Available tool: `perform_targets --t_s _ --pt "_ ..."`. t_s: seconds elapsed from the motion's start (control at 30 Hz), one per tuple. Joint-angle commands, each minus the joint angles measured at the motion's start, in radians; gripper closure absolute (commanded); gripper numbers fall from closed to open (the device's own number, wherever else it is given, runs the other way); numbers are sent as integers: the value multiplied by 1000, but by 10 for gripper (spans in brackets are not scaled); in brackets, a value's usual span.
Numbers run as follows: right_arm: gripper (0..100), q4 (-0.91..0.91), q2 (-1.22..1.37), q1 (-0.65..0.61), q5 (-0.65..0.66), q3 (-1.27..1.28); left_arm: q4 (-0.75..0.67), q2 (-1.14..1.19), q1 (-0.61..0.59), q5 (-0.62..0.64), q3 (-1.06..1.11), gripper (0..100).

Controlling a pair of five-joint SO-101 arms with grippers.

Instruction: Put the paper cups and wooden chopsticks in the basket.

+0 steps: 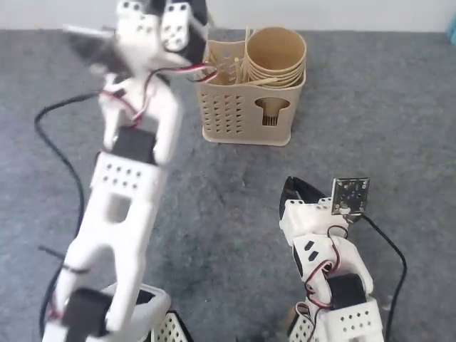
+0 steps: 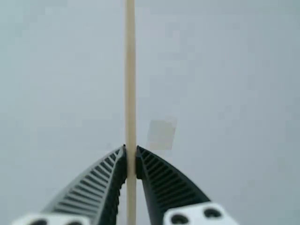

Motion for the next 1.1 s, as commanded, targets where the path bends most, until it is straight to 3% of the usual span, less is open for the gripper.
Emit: perform_targets --t_s 0.0,0.4,0.57,0.63,0.83,1.07 --pt "957 5 4 10 28 17 -51 83 5 -9 -61 987" --pt "957 4 4 10 31 17 -74 206 -20 -9 10 983" --pt "957 4 4 10 31 17 -63 204 -23 -2 13 819" --pt "957 4 4 10 31 17 9 203 -25 -2 5 763" --pt "957 4 4 10 31 17 160 91 -25 -2 -1 761" --pt "961 7 4 35 26 17 388 -227 -23 -2 93 761"
